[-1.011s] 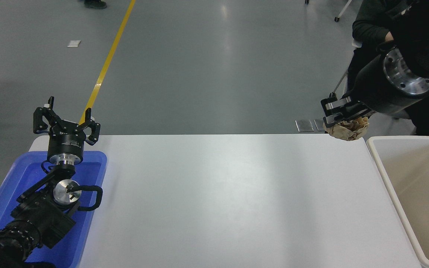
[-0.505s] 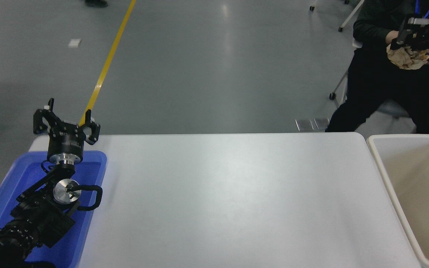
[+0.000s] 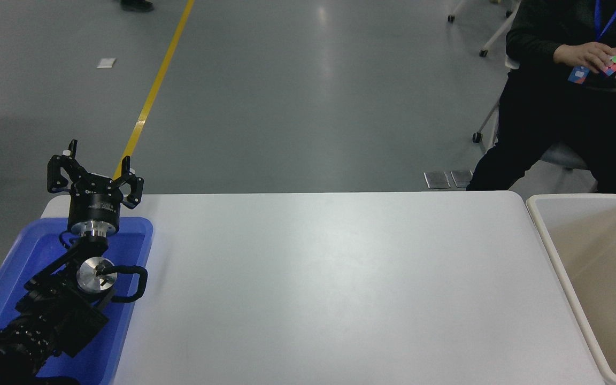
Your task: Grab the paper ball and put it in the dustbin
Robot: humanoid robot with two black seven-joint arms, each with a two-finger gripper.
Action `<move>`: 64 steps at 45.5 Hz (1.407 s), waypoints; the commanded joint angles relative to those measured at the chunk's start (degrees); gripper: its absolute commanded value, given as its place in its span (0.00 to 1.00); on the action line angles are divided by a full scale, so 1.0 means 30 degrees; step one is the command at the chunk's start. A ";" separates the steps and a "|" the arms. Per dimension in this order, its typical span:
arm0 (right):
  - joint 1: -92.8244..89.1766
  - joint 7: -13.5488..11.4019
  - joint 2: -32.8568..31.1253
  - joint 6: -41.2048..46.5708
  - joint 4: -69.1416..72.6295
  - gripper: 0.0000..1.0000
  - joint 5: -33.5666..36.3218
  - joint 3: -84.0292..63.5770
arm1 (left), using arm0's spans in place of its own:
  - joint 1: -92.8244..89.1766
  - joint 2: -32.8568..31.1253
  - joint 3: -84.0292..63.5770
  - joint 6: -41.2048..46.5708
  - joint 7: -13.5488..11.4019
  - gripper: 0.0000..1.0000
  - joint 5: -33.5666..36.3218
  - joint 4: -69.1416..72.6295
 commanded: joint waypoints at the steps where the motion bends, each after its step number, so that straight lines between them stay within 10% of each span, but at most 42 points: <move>1: -0.4777 -0.2399 0.2380 -0.3990 -0.2594 0.00 0.1808 0.5638 | 0.0004 -0.0001 0.0000 0.0008 -0.0001 0.99 -0.0001 -0.0003; 16: -0.7590 -0.4481 0.4960 -0.6599 -0.2507 0.00 0.6263 0.8628 | 0.0004 -0.0001 0.0000 0.0008 -0.0001 0.99 -0.0001 -0.0003; 38: -0.8323 -0.4922 0.5723 -0.8797 -0.2448 0.01 0.7084 1.1148 | 0.0003 -0.0001 0.0000 0.0008 -0.0001 0.99 -0.0001 -0.0003; 46: -0.8821 -0.4892 0.5723 -0.8797 -0.2448 0.25 0.7202 1.1793 | -0.0026 -0.0001 0.0000 0.0008 -0.0001 0.99 -0.0001 -0.0003; 49: -0.8880 -0.4863 0.5723 -0.8826 -0.2448 0.58 0.7202 1.2057 | 0.0004 -0.0001 0.0029 0.0008 -0.0001 0.99 -0.0001 -0.0003; 51: -0.8997 -0.4863 0.5723 -0.8797 -0.2448 1.00 0.7231 1.2174 | 0.0004 -0.0001 0.0000 0.0008 -0.0001 0.99 -0.0001 -0.0003; 64: -0.9144 -0.4863 0.5693 -0.8622 -0.2448 1.00 0.7231 1.2497 | -0.0026 -0.0001 0.0029 0.0008 -0.0001 0.99 -0.0001 -0.0003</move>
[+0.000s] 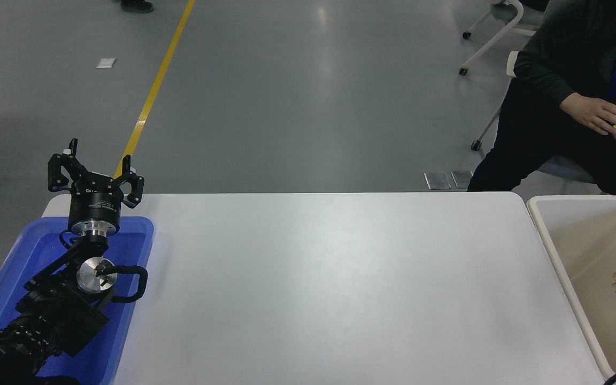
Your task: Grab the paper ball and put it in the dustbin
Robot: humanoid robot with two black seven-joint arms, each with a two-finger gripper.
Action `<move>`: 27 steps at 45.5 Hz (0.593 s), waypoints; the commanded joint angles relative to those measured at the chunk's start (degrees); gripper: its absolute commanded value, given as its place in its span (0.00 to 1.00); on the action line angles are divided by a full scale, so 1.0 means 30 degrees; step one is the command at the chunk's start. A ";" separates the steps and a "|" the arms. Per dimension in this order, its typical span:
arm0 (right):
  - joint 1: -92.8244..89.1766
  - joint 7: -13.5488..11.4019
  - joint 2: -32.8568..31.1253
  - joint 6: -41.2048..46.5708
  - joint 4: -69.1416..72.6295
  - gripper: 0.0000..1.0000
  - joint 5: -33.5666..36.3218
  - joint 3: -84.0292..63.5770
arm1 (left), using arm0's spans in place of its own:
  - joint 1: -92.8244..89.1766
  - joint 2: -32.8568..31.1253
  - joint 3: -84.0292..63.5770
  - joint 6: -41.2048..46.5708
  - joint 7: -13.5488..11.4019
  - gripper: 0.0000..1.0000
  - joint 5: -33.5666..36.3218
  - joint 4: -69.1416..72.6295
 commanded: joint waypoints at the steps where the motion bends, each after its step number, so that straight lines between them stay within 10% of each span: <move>1: -0.0209 0.0011 -0.0026 0.0109 -0.0002 1.00 0.0063 0.0433 | -0.0013 0.0001 0.0024 0.0000 -0.0001 0.99 0.0000 0.0000; 27: 0.3451 0.0011 -0.0730 0.2541 0.0261 1.00 -0.0259 -0.2174 | -0.0013 0.0001 0.0053 -0.0029 -0.0001 0.99 0.0000 0.0000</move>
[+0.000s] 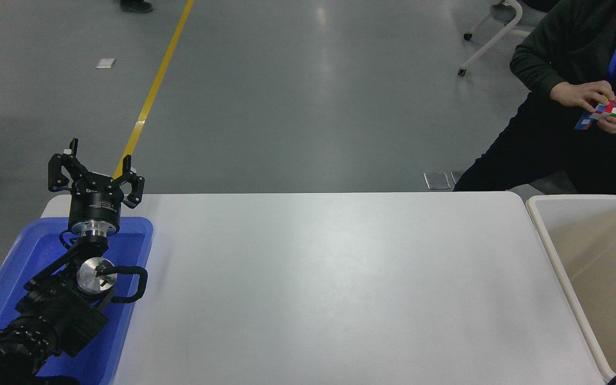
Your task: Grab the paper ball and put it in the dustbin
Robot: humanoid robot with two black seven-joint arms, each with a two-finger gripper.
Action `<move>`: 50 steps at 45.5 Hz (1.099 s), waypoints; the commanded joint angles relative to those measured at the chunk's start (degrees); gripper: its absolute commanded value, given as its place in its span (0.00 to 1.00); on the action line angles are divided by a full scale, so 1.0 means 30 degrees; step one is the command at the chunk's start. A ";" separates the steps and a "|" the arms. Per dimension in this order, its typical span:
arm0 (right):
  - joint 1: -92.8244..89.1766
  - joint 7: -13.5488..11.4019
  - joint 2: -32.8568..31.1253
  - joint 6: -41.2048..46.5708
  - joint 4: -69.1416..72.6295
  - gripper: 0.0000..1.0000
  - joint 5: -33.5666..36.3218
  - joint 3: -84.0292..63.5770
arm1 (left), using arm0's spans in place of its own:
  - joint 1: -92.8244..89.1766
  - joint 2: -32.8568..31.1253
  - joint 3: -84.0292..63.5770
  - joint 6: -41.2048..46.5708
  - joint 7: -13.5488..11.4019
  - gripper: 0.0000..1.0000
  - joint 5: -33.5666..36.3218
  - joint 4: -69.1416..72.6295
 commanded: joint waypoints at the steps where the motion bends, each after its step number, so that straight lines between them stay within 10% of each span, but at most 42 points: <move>1: 0.2199 0.0036 -0.0231 0.0845 0.0315 1.00 -0.0039 -0.1024 | -0.0011 -0.0001 0.0015 -0.0006 -0.0001 0.99 0.0001 0.0000; 22: 0.2788 0.0212 -0.4010 0.1078 1.2090 1.00 0.0166 0.3276 | -0.0011 -0.0001 0.0015 0.0024 -0.0001 0.99 0.0001 0.0000; 50: -0.0492 0.0212 0.0822 0.5501 1.4877 1.00 0.0253 1.1278 | -0.0011 -0.0001 0.0015 -0.0006 -0.0001 0.99 0.0001 0.0000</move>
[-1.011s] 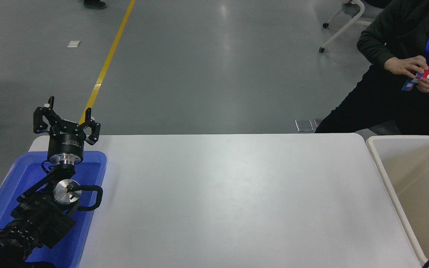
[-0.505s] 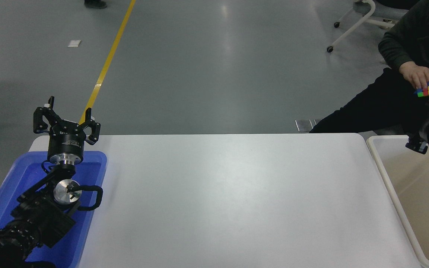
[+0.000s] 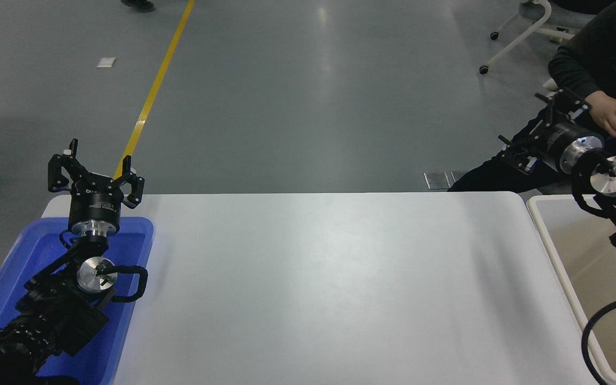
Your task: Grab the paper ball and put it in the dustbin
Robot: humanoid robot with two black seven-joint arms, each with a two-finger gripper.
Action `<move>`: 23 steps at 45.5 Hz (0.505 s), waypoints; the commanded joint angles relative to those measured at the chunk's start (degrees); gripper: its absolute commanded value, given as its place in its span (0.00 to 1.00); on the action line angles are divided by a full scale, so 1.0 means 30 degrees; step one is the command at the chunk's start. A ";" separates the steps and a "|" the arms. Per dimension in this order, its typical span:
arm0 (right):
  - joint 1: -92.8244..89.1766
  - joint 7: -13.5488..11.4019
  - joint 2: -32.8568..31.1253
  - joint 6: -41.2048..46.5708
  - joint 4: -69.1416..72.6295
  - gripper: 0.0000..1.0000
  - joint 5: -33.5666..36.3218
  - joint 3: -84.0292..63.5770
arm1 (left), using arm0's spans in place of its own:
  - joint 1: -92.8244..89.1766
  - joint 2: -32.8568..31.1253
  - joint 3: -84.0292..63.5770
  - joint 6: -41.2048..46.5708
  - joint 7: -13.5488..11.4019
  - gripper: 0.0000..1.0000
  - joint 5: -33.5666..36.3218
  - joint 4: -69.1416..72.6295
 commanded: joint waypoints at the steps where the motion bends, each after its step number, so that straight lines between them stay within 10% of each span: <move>1: -0.1743 0.0002 0.2115 0.1730 0.0581 1.00 -0.0007 0.2790 | -0.0004 0.0000 0.0000 -0.0023 0.0000 0.99 -0.0001 0.0000; 23: -0.4820 0.0119 0.3201 0.4163 -0.0005 1.00 -0.0007 0.3611 | -0.0004 0.0000 0.0000 0.0006 0.0029 0.99 -0.0001 0.0000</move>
